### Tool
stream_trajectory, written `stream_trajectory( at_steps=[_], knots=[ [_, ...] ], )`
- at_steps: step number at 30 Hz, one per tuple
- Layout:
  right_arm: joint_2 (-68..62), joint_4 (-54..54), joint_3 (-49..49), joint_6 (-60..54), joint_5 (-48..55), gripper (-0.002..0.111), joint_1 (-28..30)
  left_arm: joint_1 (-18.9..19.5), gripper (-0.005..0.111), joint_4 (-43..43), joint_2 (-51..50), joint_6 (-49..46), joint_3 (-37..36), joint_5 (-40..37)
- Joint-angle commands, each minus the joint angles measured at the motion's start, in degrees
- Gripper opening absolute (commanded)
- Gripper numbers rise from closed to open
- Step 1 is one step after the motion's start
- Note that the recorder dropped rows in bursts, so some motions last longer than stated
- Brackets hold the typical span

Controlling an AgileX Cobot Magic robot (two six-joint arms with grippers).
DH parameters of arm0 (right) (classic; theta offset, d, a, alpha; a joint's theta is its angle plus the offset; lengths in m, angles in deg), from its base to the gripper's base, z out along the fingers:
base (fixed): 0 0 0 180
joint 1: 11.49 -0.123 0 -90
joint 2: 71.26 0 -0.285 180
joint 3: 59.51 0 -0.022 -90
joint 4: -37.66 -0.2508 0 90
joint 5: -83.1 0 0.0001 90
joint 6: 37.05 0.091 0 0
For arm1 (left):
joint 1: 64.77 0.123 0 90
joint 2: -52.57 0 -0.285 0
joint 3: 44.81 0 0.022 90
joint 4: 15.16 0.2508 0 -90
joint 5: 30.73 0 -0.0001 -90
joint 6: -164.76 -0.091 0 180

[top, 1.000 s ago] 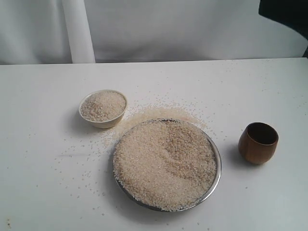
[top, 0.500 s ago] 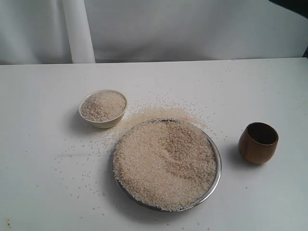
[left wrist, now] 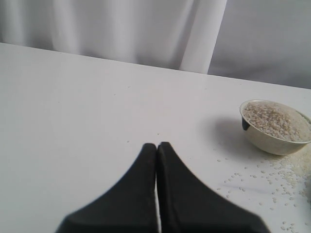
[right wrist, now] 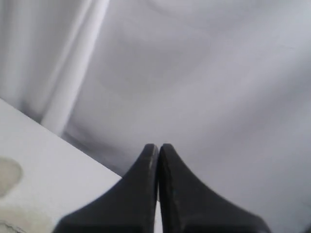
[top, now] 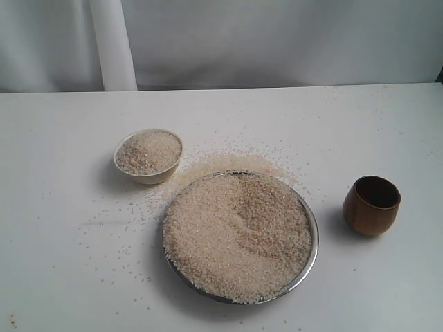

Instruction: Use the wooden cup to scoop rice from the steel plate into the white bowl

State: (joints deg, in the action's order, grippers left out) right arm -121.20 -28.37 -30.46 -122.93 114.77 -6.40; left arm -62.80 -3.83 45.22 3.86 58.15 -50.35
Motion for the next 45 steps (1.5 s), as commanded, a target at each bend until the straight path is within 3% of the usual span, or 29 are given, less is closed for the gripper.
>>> stream_trajectory(
  at_steps=[1,6,16,21,27,33,38,45],
  knots=[
    [8.67,28.79,0.03,24.52,-0.84,0.000,0.19,0.02,0.000,-0.26,-0.44,0.34,-0.17,0.46],
    [16.25,48.25,0.03,46.27,2.24,0.000,0.19,0.02,0.000,-0.26,-0.44,0.34,-0.17,0.46],
    [32.98,57.46,4.77,63.38,8.06,0.000,0.19,0.02,0.000,-0.26,-0.44,0.34,-0.17,0.46],
    [39.57,67.69,5.02,82.95,12.79,0.000,0.05,0.02,0.000,-0.26,-0.44,0.34,-0.17,0.46],
    [40.35,70.36,6.56,83.16,15.35,0.000,-0.47,0.02,0.000,-0.26,-0.44,0.34,-0.17,0.46],
    [40.35,61.89,20.44,80.46,-2.53,0.000,-5.32,0.02,0.000,-0.26,-0.44,0.34,-0.17,0.46],
    [40.35,62.02,35.49,81.84,-19.76,0.000,-8.33,0.02,0.000,-0.26,-0.44,0.34,-0.17,0.46],
    [40.46,63.72,47.60,82.24,-27.43,0.000,-8.47,0.02,0.000,-0.26,-0.44,0.34,-0.17,0.46]
  ],
)
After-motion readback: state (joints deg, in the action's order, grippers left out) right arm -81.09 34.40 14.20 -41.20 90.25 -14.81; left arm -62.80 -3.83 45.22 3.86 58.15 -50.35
